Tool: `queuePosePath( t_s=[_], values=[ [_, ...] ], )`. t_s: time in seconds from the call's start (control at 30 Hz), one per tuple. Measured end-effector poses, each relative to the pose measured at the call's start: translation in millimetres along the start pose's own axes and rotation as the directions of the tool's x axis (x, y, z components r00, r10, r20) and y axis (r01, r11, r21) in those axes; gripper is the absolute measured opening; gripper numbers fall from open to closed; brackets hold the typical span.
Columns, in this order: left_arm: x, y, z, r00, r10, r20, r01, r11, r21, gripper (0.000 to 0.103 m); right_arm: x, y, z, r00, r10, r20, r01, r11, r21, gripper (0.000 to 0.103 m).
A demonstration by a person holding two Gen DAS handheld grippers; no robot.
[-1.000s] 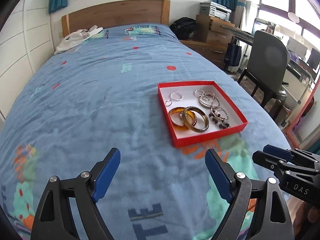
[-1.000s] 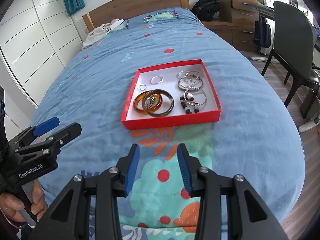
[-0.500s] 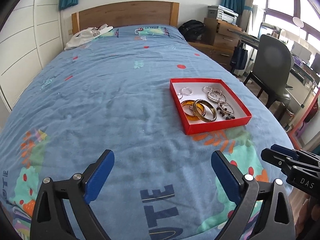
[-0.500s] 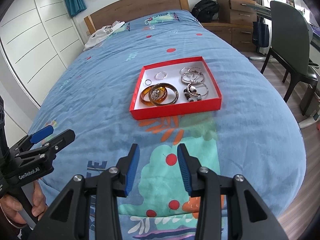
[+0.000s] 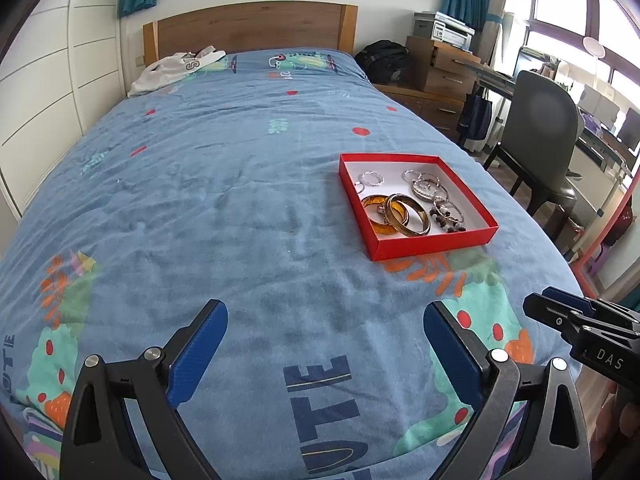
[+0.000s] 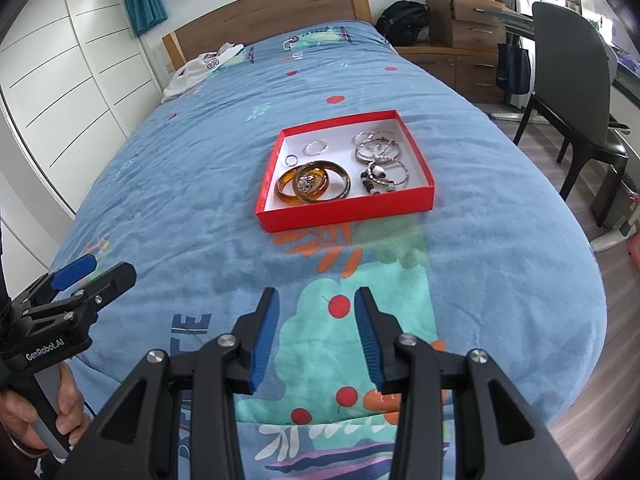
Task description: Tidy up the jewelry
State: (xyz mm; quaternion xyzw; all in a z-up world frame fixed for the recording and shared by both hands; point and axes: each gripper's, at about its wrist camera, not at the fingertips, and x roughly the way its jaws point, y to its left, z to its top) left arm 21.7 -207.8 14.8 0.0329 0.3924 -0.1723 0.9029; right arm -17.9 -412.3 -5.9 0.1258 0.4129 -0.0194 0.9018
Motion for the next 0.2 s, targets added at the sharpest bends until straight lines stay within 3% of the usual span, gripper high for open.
queuePosePath(
  t_s=[0.2],
  values=[
    [-3.5, 1.8, -2.0, 1.0, -0.006, -0.004, 0.006, 1.0, -0.005, 0.097, -1.9, -3.3, -1.1, 1.0, -0.023, 0.003, 0.023, 1.0, 0.003, 0.038]
  ],
)
